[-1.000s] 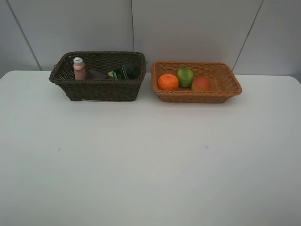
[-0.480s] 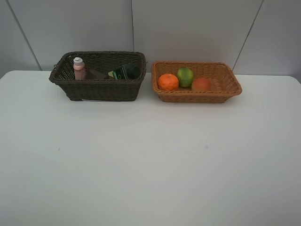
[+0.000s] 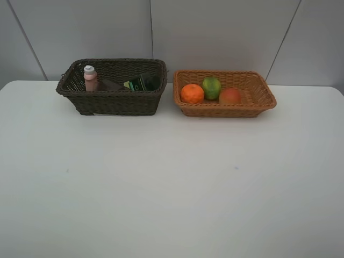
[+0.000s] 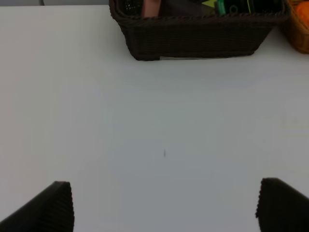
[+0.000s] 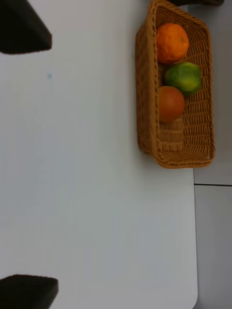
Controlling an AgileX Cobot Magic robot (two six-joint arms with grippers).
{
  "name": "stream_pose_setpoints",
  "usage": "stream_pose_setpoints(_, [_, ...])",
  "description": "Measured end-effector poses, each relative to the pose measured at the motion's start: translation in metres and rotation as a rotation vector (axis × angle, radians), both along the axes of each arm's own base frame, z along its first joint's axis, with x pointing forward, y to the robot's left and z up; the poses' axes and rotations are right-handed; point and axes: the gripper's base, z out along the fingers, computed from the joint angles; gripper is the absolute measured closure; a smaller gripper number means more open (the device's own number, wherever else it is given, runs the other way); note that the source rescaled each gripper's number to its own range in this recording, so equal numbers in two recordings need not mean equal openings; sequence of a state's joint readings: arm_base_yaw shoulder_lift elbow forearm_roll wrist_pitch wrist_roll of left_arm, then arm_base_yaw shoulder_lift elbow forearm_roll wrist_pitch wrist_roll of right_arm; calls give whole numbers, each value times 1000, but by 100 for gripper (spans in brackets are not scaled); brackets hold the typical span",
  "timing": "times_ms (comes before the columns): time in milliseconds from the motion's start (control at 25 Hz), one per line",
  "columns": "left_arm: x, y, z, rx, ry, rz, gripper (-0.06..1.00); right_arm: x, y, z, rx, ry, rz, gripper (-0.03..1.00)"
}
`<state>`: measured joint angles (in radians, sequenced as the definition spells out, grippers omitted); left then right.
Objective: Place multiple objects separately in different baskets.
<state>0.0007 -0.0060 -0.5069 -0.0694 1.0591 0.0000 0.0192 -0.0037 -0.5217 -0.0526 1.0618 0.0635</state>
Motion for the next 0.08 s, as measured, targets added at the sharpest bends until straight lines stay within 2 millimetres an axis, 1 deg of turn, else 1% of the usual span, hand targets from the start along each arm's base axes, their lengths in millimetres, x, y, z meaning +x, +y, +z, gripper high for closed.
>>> stream_pose_setpoints(80, [0, 0, 0, 0, 0, 0, -4, 0, 0, 0, 0, 0, 0, -1])
